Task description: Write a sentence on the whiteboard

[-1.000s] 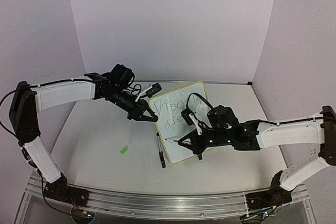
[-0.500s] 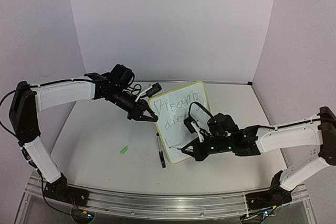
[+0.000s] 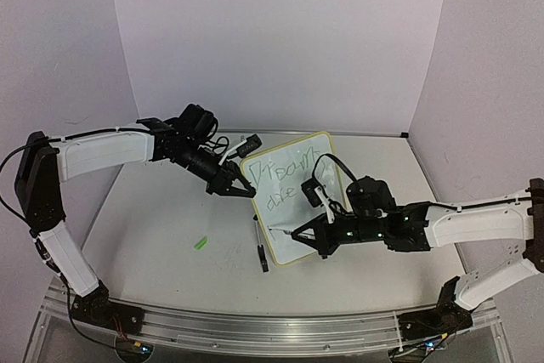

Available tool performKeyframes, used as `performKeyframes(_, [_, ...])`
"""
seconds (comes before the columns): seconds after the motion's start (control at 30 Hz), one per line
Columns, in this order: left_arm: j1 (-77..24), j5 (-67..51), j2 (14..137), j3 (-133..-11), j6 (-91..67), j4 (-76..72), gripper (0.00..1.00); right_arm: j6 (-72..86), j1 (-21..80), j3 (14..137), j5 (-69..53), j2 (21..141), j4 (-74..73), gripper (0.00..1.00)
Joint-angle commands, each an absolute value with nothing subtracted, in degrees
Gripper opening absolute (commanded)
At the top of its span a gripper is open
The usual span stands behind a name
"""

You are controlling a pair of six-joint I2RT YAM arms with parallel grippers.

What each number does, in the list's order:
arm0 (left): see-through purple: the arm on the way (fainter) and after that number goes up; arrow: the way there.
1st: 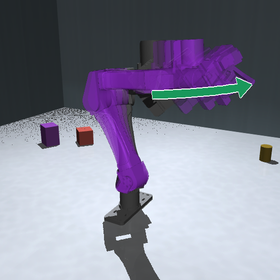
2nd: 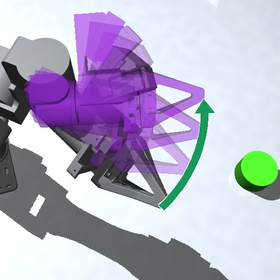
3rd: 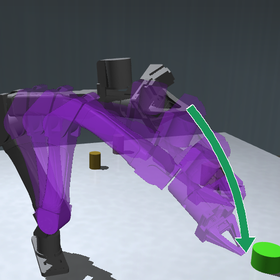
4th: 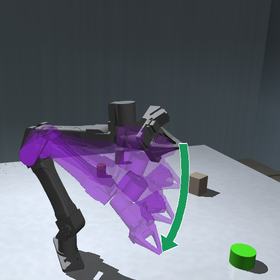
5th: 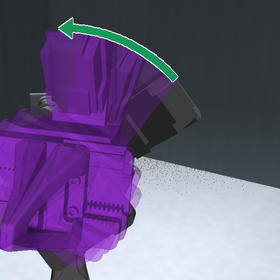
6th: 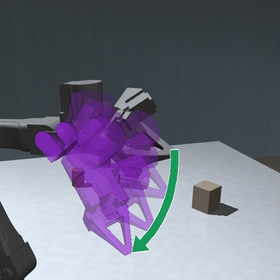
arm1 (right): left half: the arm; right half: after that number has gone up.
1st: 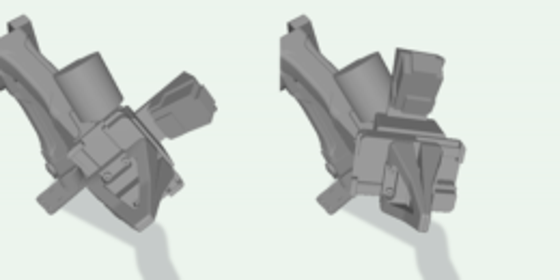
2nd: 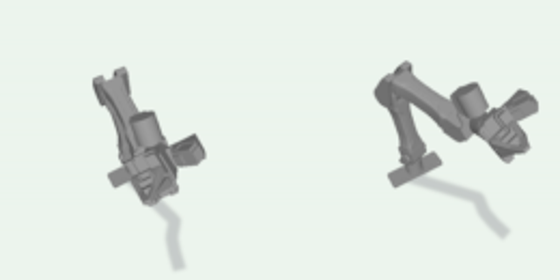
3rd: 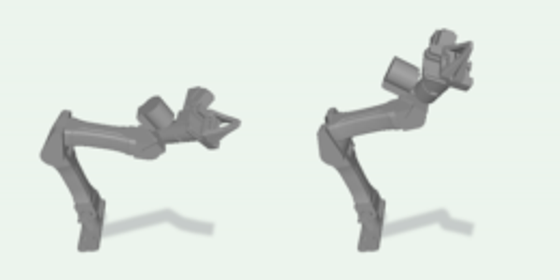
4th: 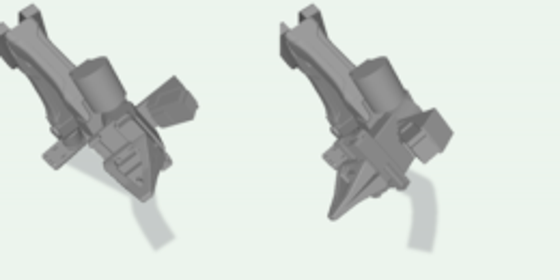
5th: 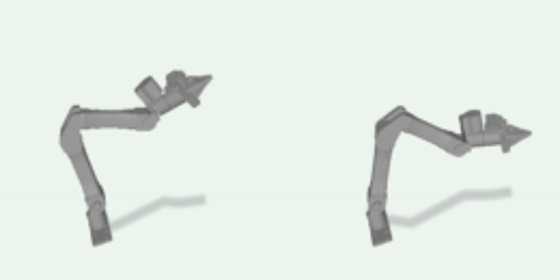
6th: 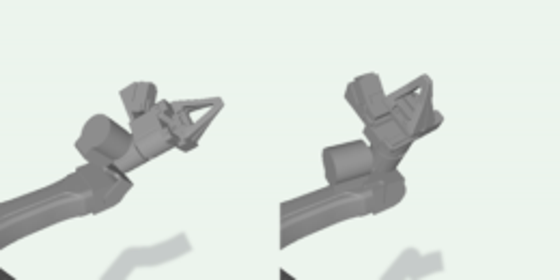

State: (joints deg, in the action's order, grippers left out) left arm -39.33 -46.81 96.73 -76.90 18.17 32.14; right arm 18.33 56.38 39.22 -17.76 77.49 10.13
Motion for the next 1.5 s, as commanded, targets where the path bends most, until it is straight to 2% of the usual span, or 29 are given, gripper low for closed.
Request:
performKeyframes(0.0, [-40.17, -43.26, 98.2, -77.08, 20.79, 36.69, 0.0, 18.42, 56.32, 41.25, -17.77, 77.22, 12.94, 0.0])
performKeyframes(0.37, [-40.19, -43.26, 98.15, -77.07, 20.78, 36.77, 0.0, 18.06, 56.38, 42.94, -14.73, 81.91, 15.3, 0.0])
performKeyframes(0.73, [-40.17, -43.48, 98.08, -77.0, 20.67, 36.66, 0.0, 19.69, 56.43, 39.54, -8.39, 77.66, 15.62, 0.0])
performKeyframes(1.47, [-40.17, -43.52, 98.11, -76.99, 20.66, 36.66, 0.0, 20.5, 57.38, 39.0, -10.16, 82.88, 15.7, 0.0])
